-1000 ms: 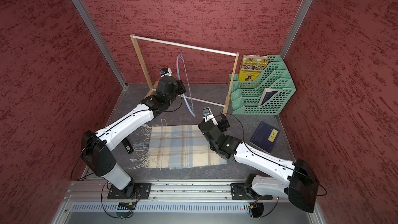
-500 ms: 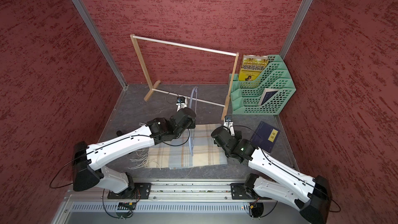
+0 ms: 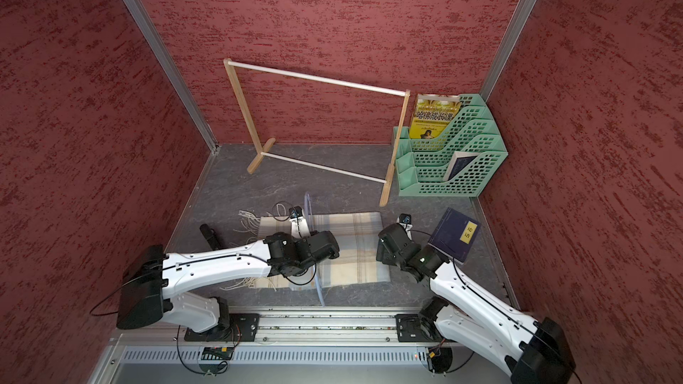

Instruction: Hang the scarf on the hanger

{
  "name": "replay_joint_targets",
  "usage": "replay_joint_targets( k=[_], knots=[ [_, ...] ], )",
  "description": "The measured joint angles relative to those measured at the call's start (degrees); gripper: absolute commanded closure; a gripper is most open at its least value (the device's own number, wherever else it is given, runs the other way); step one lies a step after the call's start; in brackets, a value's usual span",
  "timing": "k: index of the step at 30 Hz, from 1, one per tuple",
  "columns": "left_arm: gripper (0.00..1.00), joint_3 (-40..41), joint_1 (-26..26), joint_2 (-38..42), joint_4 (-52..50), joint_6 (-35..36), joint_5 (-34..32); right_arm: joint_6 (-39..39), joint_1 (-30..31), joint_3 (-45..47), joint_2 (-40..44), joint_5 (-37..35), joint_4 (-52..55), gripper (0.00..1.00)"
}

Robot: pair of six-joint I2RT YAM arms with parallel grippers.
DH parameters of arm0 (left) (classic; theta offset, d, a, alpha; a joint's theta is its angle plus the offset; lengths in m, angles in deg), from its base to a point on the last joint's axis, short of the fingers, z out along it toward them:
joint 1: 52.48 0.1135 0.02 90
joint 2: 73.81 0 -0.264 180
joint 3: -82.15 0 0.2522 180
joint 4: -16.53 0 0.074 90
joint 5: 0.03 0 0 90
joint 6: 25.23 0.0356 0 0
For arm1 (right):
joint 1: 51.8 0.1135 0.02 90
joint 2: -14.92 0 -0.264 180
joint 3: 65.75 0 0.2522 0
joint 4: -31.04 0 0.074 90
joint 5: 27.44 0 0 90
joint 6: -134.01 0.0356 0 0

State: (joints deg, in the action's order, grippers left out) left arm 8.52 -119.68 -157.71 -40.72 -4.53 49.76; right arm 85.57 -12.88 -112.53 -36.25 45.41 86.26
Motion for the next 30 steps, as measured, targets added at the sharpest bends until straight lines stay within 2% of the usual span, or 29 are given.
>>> replay_joint_targets(
  k=[6,13,30],
  knots=[
    [1.0,-0.52,-0.04,-0.96,8.68,5.46,0.04,-0.02,-1.16,0.83,-2.45,1.38,-3.28,0.15],
    [1.0,-1.75,0.04,-1.64,12.02,10.8,2.23,-0.85,-2.16,0.83,-6.23,1.77,-6.19,0.15],
    [1.0,-1.18,0.94,-3.41,11.34,10.82,4.74,-3.72,-5.42,0.83,-9.68,2.93,-8.11,0.16]
  ],
)
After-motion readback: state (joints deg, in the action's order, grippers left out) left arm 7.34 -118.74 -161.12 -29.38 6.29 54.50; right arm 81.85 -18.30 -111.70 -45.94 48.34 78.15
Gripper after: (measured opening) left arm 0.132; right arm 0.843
